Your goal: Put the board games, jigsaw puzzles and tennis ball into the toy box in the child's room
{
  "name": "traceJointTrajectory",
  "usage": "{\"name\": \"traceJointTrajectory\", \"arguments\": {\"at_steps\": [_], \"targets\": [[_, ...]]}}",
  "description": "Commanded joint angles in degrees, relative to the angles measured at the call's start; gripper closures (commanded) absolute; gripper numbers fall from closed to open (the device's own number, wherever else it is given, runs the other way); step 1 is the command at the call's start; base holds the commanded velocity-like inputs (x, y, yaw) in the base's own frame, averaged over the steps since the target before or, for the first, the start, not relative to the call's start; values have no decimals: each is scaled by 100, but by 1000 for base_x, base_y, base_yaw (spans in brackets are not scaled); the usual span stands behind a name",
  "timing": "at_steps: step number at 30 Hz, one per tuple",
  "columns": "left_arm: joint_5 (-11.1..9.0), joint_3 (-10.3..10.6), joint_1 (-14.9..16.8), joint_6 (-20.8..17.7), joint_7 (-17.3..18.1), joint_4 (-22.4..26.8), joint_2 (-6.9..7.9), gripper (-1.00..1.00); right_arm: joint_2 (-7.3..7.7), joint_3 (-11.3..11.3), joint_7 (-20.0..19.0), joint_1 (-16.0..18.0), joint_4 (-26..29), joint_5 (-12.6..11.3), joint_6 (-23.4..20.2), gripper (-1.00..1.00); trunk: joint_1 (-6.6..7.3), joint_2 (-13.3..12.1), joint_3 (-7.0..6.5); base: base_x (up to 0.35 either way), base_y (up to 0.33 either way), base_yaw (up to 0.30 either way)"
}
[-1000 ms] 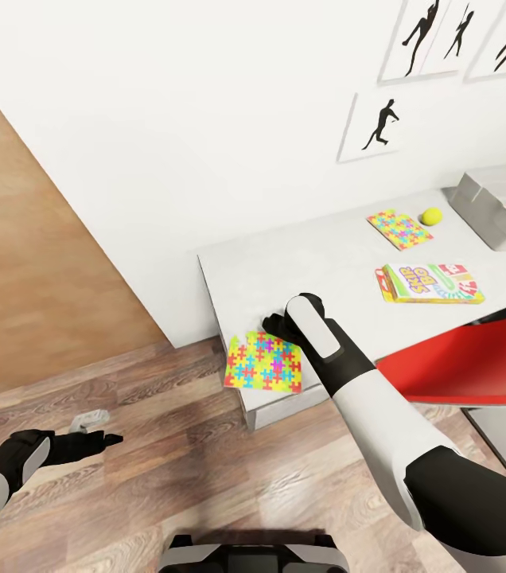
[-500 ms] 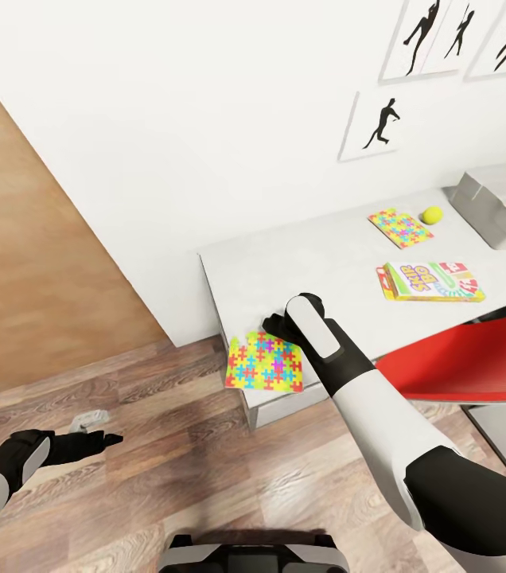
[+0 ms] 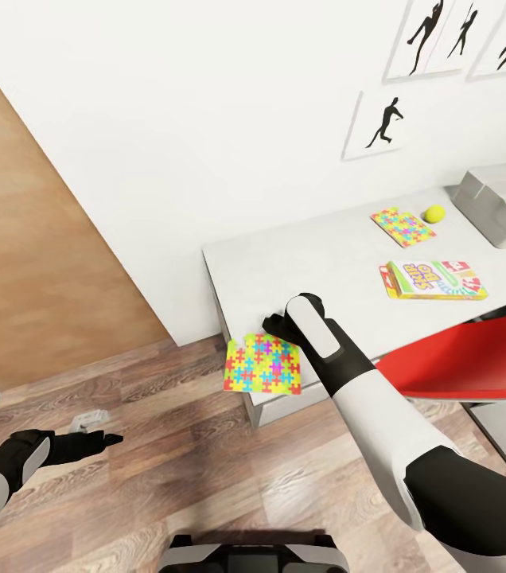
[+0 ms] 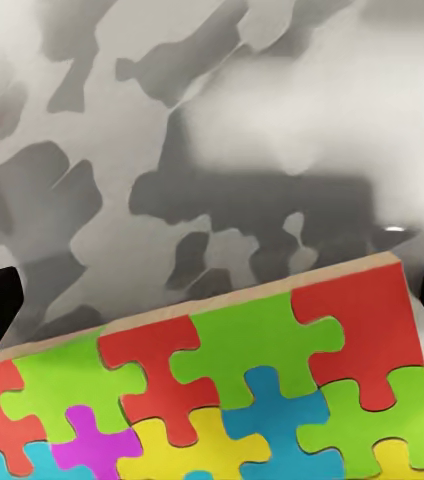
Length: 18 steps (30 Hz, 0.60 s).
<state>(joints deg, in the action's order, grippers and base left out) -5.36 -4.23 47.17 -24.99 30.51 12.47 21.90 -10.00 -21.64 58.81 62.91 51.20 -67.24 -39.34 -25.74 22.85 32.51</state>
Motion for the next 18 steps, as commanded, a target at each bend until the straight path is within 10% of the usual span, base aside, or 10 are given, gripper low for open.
{"name": "traceJointTrajectory", "arguments": {"at_steps": [1, 18], "targets": [[-35, -34, 3, -59, 7, 2, -1, -100, 0, -6, 43, 2, -471, -96, -4, -100, -5, 7, 9, -3, 5, 0], [-35, -38, 2, -58, 9, 1, -1, -100, 0, 5, 43, 9, -455, -89, 3, -100, -5, 7, 9, 0, 1, 0]]}}
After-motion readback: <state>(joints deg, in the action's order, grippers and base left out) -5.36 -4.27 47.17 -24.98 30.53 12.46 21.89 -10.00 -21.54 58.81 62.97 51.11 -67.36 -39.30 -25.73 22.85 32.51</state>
